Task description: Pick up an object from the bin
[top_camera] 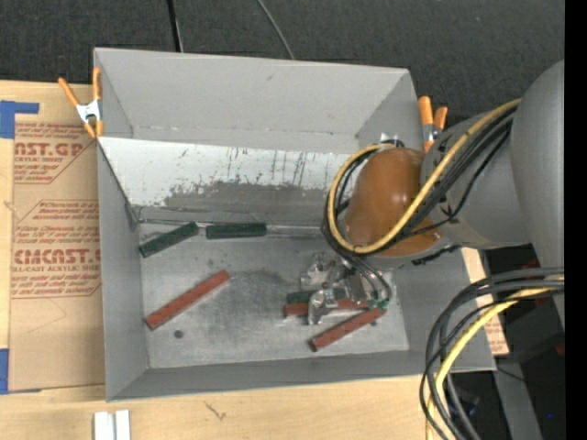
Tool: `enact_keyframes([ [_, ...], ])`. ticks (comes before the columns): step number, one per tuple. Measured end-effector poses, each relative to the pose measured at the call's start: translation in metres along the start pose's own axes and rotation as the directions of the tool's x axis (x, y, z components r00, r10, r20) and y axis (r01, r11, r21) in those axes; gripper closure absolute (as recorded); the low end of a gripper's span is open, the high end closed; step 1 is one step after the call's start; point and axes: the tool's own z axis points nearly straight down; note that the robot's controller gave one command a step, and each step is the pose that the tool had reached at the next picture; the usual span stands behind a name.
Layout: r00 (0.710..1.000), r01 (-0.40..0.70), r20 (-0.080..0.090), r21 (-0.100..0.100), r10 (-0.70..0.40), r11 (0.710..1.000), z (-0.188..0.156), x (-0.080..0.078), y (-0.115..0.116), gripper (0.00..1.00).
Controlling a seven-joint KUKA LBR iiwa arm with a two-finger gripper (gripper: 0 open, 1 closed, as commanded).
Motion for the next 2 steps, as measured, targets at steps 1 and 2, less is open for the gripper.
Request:
enact_keyframes([
  [1, 1.000, 0.000, 0.000, 0.000, 0.000, 1.000, 0.000, 0.000, 0.000, 1.00],
  [2, 1.000, -0.030, -0.010, -0.001, 0.030, 1.000, -0.129, 0.014, 0.000, 1.00],
])
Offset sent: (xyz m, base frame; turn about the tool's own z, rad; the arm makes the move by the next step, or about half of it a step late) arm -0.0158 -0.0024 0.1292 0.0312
